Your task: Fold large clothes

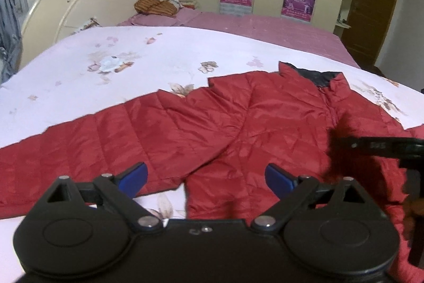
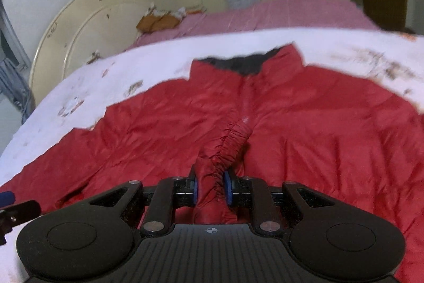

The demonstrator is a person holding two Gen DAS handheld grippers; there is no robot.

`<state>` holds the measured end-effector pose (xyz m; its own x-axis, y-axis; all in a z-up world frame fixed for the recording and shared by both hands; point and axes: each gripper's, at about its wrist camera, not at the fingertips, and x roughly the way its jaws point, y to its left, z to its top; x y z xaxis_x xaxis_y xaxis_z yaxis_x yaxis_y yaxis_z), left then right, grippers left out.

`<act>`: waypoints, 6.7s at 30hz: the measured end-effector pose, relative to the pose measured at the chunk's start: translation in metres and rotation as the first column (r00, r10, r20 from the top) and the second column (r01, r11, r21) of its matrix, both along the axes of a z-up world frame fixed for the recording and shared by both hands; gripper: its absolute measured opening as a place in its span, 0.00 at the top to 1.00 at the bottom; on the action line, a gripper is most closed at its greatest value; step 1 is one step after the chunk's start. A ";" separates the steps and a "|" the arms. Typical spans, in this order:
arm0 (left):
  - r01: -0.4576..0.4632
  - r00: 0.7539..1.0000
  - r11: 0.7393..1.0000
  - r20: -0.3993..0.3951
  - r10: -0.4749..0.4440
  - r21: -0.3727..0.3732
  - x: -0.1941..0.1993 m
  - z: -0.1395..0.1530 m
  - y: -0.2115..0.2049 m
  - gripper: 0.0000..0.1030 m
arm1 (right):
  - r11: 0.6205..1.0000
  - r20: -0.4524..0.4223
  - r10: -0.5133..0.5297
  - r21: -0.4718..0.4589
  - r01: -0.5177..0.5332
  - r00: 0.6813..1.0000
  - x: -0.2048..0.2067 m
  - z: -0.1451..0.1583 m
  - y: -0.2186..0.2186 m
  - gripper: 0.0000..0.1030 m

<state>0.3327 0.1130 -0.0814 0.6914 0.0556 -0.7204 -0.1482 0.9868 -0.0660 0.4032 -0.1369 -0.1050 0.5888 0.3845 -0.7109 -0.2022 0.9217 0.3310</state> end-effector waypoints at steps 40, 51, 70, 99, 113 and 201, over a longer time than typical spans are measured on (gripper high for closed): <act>0.058 0.998 0.995 -0.003 -0.059 -0.085 0.082 -0.057 -0.022 0.92 | 0.914 0.039 -0.394 -0.083 0.396 0.918 0.007 -0.001 -0.217 0.18; 0.092 0.996 0.994 -0.013 -0.093 -0.056 0.082 -0.063 -0.033 0.74 | 0.906 -0.002 -0.408 -0.126 0.405 0.913 0.027 -0.020 -0.225 0.87; 0.155 0.988 0.988 0.021 -0.155 -0.001 0.059 -0.041 -0.061 0.62 | 0.947 0.130 -0.198 -0.231 0.224 0.972 -0.002 -0.001 -0.149 0.55; 0.045 0.998 0.998 -0.053 -0.047 -0.042 0.041 -0.034 -0.024 0.53 | 0.964 0.111 0.080 -0.261 -0.048 0.991 -0.023 0.004 -0.028 0.55; -0.141 0.988 0.983 -0.080 0.132 -0.119 -0.017 -0.026 0.066 0.35 | 0.960 0.105 0.140 -0.259 -0.108 0.985 -0.019 0.000 0.020 0.55; 0.107 0.991 0.982 0.067 -0.118 0.159 -0.012 -0.043 0.038 0.31 | 0.997 -0.033 -0.072 0.015 0.073 0.997 -0.007 -0.004 -0.032 0.59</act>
<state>0.3202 0.1514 -0.1243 0.7517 0.0808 -0.6545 -0.0361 0.9960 0.0815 0.3961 -0.1686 -0.1087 0.5924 0.3532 -0.7241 -0.1241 0.9280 0.3512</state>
